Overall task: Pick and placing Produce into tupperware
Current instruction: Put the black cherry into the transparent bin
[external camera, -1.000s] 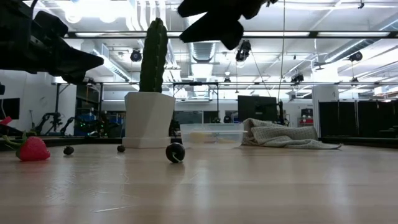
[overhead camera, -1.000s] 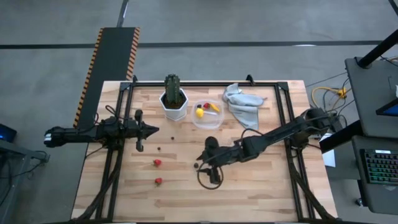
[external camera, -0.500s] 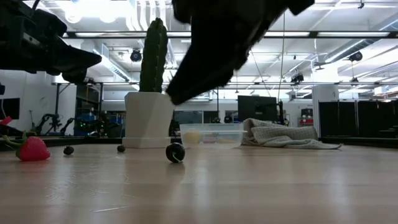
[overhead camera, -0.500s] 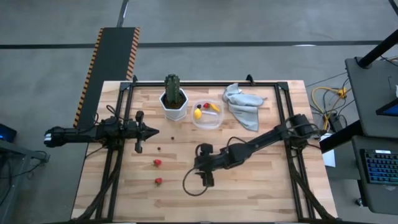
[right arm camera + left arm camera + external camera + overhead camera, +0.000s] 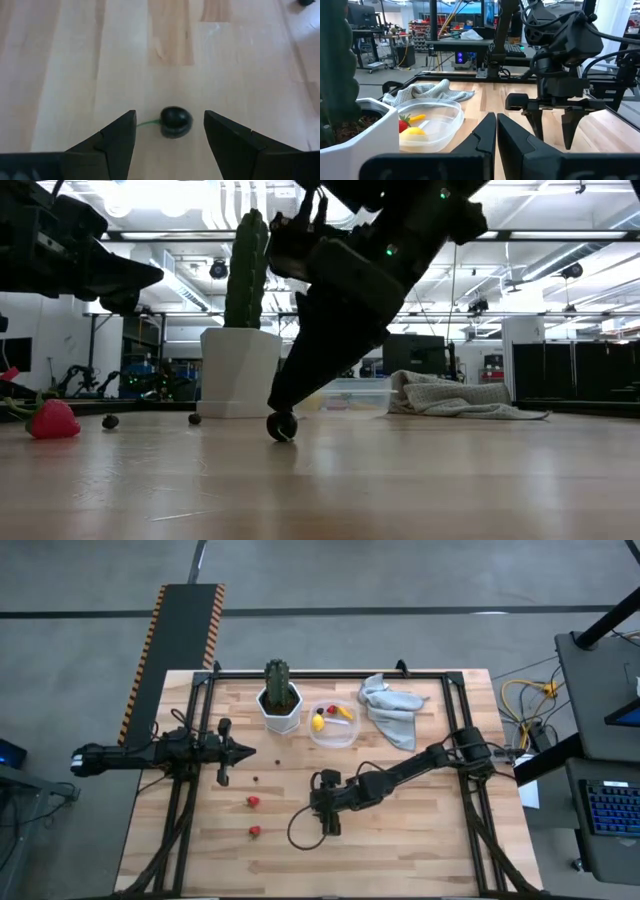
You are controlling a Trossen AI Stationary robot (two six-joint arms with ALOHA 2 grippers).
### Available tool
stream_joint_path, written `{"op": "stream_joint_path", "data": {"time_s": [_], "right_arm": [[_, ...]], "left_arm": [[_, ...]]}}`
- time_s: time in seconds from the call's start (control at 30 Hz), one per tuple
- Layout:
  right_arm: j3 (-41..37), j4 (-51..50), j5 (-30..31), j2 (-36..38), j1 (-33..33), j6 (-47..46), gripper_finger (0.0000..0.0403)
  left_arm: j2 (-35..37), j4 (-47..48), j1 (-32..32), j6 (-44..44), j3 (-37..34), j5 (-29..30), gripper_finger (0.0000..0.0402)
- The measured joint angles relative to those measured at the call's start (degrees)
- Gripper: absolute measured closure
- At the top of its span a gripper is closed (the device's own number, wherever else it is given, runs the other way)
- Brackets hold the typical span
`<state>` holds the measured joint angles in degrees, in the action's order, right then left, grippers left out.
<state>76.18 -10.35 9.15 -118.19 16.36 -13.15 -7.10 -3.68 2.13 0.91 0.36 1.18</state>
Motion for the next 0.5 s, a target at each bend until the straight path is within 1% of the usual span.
{"op": "stream_joint_path", "data": {"time_s": [0.5], "right_arm": [[-0.2, 0.1, 0.0, -1.6, -0.6, 0.1, 0.0177]], "left_arm": [[0.0, 0.0, 0.0, 0.0, 0.0, 0.2, 0.0402]]}}
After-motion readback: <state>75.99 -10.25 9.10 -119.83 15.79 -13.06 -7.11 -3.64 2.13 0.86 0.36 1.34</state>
